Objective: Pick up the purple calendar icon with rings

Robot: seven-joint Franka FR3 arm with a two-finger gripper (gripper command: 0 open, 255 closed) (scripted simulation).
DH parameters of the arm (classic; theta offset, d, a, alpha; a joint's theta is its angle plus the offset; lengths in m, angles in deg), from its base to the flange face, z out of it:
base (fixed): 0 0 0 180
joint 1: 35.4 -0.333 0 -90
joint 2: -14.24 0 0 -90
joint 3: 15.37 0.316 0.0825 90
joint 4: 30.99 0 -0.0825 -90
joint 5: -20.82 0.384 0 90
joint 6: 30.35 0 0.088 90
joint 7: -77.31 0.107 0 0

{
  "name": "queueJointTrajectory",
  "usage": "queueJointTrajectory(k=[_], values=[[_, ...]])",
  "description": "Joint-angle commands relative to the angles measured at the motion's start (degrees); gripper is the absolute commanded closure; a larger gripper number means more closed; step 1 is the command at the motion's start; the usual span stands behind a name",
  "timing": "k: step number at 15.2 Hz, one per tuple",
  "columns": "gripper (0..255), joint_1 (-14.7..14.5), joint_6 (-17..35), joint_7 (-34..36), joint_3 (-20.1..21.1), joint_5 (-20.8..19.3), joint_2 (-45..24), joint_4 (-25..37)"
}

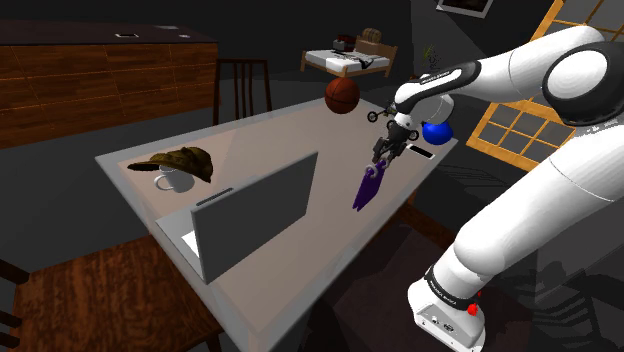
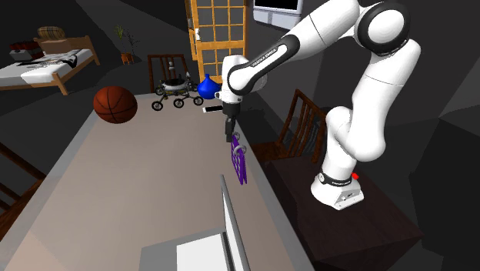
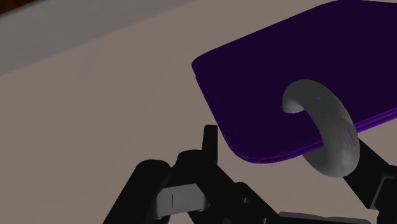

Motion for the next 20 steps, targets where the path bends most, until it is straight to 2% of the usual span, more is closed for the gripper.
queueJointTrajectory(k=[1, 9, 20], values=[[255, -0.03, 0.16, -0.07, 0.0, 0.09, -0.11, -0.11], [255, -0.06, 0.14, -0.08, 0.0, 0.13, -0.17, -0.02], [255, 0.65, -8.27, 3.74, 1.06, -3.09, 4.63, 4.42]])
